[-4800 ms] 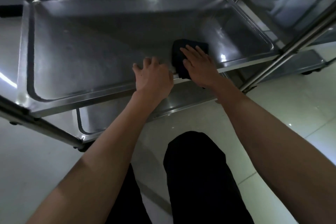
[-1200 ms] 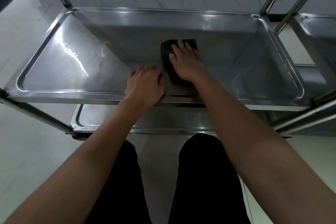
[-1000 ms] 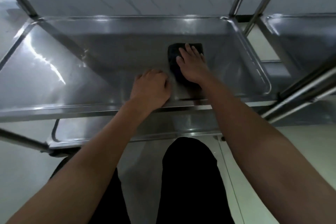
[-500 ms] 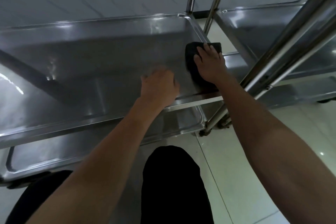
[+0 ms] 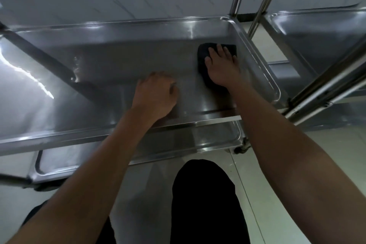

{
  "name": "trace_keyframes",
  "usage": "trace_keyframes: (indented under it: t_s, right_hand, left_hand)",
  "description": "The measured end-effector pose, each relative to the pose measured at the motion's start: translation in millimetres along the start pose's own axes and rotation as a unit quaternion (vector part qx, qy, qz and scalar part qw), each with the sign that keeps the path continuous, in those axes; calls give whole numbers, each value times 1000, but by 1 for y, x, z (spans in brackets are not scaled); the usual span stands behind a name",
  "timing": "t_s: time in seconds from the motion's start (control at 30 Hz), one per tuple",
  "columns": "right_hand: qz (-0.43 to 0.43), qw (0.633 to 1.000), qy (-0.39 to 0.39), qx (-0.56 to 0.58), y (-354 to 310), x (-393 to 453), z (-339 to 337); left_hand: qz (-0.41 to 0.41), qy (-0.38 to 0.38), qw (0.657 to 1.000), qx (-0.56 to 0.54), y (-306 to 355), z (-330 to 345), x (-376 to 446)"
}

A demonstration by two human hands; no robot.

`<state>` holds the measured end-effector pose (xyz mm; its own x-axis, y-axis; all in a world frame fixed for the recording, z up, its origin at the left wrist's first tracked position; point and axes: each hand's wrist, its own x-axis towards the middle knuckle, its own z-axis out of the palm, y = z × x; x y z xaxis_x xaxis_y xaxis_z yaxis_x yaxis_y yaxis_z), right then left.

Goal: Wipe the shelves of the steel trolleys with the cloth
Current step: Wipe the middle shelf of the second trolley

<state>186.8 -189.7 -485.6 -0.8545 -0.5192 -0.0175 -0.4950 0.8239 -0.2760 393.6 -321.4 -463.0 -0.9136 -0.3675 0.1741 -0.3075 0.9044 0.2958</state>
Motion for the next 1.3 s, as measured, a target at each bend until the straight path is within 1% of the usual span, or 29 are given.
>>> trace_keyframes:
  t_s: [0.13, 0.3, 0.57, 0.73, 0.83, 1.03, 1.17, 1.3]
  right_hand:
    - [-41, 999, -14, 2, -58, 5, 16]
    - [-91, 995, -37, -1, -135, 5, 40]
    - [-186, 981, -64, 2, -252, -7, 71]
    - [-235, 969, -81, 7, -302, -15, 86]
    - [-242, 966, -86, 8, -307, -18, 87]
    - [-272, 957, -102, 12, -287, -30, 81]
    - [-266, 959, -98, 15, -265, -42, 74]
    - [-245, 966, -80, 17, -234, -54, 66]
  left_hand:
    - [-55, -4, 998, 23, -44, -15, -18]
    - [-98, 12, 995, 10, -96, -31, -40]
    - [-109, 47, 993, 13, -154, -56, -72]
    - [-103, 70, 992, 0, -177, -61, -87]
    - [-104, 83, 991, -11, -179, -61, -90]
    - [-110, 98, 989, -8, -166, -57, -84]
    - [-121, 101, 987, -25, -148, -52, -79]
    - [-108, 85, 989, -49, -126, -49, -75]
